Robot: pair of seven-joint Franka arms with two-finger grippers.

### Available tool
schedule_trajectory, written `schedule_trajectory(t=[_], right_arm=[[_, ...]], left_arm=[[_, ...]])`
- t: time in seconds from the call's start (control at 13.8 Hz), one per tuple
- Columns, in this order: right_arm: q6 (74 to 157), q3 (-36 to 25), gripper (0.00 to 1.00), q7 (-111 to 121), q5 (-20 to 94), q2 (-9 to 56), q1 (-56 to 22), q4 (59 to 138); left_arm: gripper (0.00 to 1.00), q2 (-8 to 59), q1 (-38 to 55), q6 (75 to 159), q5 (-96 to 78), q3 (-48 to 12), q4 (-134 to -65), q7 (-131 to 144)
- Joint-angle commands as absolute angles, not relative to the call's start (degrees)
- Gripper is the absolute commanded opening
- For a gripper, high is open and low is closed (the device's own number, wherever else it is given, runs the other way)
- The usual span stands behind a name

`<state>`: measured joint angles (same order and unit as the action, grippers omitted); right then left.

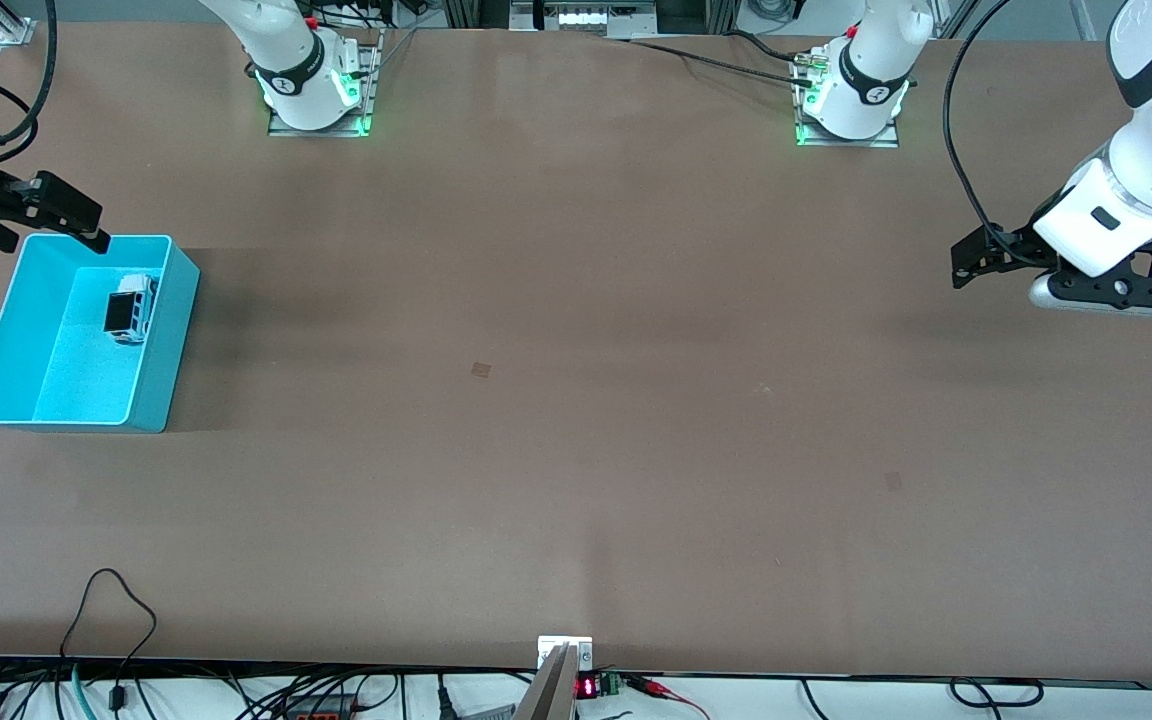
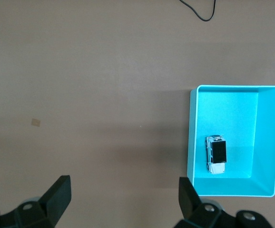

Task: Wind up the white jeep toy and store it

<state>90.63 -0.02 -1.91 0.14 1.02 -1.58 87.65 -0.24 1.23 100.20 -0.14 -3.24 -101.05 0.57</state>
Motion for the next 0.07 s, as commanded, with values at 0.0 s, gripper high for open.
schedule_trajectory(t=[0.0], right_arm=[[89.1, -0.4, 1.0, -1.0, 1.2, 1.3, -1.8, 86.2]], left_arm=[[1.0, 0.1, 1.5, 99.1, -0.4, -3.3, -99.7, 1.1]])
